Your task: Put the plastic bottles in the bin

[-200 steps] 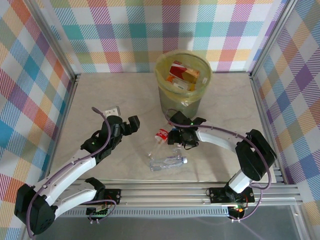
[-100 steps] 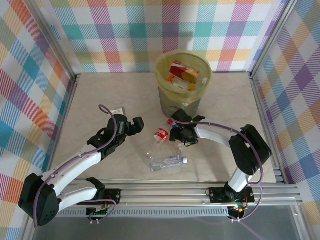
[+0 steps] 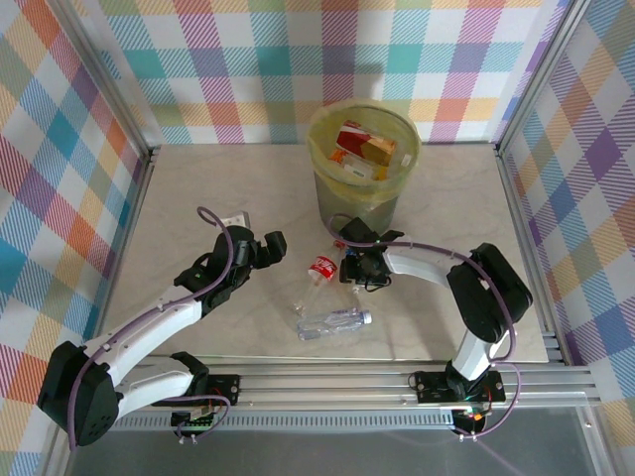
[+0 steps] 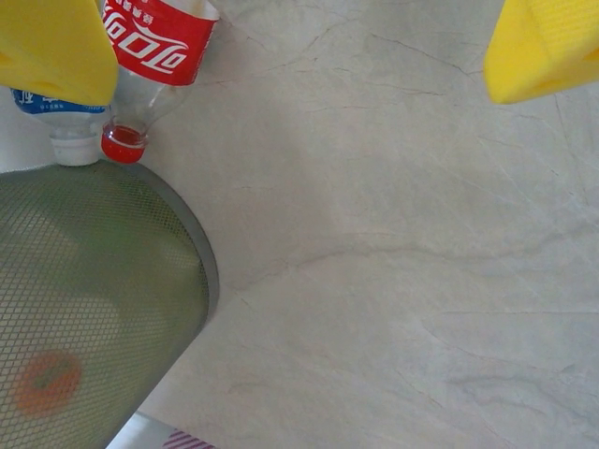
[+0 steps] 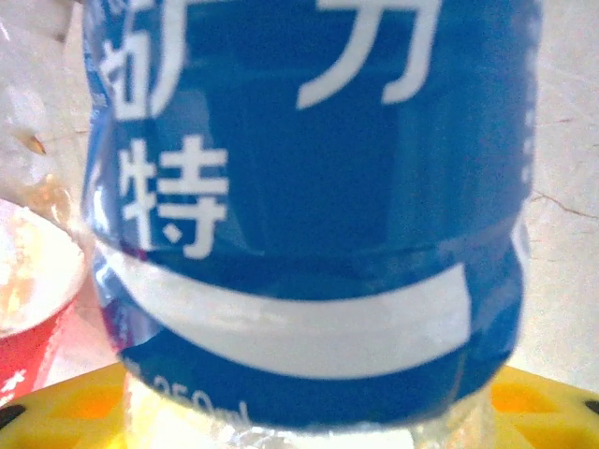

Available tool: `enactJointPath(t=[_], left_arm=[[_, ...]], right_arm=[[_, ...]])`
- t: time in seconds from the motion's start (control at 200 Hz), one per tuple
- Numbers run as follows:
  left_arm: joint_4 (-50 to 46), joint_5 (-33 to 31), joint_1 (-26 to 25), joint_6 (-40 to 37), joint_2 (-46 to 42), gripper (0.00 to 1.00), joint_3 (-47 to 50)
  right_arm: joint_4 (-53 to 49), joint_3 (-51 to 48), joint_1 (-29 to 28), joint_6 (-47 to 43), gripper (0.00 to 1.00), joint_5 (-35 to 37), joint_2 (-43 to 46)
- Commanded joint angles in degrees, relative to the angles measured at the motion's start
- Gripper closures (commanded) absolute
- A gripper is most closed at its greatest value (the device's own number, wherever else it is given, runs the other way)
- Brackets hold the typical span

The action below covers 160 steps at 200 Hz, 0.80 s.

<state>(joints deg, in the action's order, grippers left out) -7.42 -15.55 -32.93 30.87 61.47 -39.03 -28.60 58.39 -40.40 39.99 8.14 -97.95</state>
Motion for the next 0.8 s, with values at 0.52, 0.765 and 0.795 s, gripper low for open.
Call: enactJointPath(t=[0.52, 0.765, 0.795], left_arm=[[0.38, -0.04, -0.33, -0.76, 1.25, 0.00, -3.34], [0.73, 1.49, -0.35, -1.97, 0.79, 0.00, -3.47], [0.91, 2.09, -0.30, -2.24, 0.96, 0.00, -3.59]], right_arm=[[-32.04, 6.69, 1.71, 0.10, 0.67, 19.60, 28.89], [-33.65, 21.69, 5.33, -11.65, 0.69, 20.00, 32.50], [-32.74, 23.71, 6.11, -14.01, 0.69, 19.16, 31.87]])
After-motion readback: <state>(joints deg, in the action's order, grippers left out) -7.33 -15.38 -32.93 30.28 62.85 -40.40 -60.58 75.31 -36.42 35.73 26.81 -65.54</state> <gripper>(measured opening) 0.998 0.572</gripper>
